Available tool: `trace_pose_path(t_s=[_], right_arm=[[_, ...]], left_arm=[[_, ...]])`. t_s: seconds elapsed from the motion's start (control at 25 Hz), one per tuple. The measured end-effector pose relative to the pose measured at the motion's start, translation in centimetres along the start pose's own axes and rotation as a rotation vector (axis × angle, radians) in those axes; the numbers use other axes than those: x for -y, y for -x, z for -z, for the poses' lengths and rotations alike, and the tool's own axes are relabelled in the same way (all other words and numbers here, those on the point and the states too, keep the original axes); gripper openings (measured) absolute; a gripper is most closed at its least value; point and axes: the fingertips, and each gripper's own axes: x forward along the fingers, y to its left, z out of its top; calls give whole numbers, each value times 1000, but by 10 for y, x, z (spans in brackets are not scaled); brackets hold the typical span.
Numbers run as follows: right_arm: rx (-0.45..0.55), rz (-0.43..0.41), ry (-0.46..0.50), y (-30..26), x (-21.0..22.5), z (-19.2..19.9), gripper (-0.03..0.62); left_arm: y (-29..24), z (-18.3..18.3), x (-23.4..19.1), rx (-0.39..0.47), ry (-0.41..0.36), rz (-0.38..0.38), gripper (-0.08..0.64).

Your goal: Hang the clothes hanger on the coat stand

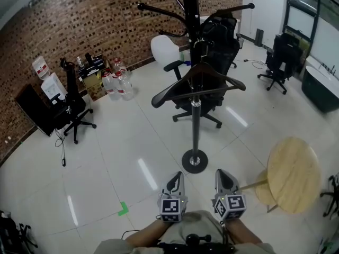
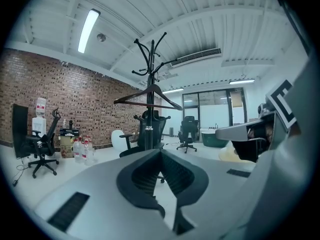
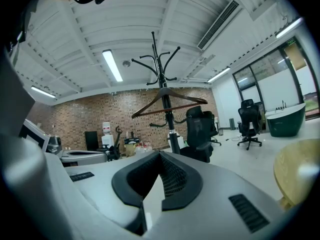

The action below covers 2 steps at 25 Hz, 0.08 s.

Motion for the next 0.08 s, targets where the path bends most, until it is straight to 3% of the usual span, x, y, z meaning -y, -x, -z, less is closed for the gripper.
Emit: trace_pose_path(t_s=[0.08], right_arm=[[-1, 2, -2, 6, -4, -2, 0]], left_arm=[[7, -1, 1, -5, -10, 3, 8]])
